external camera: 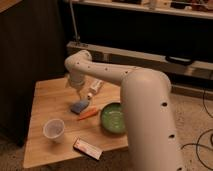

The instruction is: Place the white sponge in the ceramic cup

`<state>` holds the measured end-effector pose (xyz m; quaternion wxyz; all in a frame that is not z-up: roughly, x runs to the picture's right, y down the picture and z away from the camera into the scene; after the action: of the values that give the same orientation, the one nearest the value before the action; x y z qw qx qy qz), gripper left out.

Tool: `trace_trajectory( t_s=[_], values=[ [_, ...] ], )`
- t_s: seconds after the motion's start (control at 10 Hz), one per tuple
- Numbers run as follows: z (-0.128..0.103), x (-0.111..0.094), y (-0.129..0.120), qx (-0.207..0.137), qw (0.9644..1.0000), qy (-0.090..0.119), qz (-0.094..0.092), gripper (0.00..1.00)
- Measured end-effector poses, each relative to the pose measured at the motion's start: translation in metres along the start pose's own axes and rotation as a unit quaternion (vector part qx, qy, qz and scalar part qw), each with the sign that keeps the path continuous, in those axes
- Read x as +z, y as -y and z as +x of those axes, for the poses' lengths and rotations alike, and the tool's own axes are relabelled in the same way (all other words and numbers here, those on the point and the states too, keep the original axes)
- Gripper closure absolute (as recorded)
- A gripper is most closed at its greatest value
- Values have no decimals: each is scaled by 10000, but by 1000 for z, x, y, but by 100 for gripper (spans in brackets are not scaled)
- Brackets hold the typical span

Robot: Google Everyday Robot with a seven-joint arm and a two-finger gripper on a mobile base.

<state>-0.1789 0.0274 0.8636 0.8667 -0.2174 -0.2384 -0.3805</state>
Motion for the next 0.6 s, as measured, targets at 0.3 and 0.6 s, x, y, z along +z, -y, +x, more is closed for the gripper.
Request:
trace_trajectory(
  t_s=[0.3, 0.6],
  values=[
    [-14, 21, -13, -218, 9996, 117, -108, 27],
    [-19, 40, -20, -378, 9988, 214, -234, 27]
  ],
)
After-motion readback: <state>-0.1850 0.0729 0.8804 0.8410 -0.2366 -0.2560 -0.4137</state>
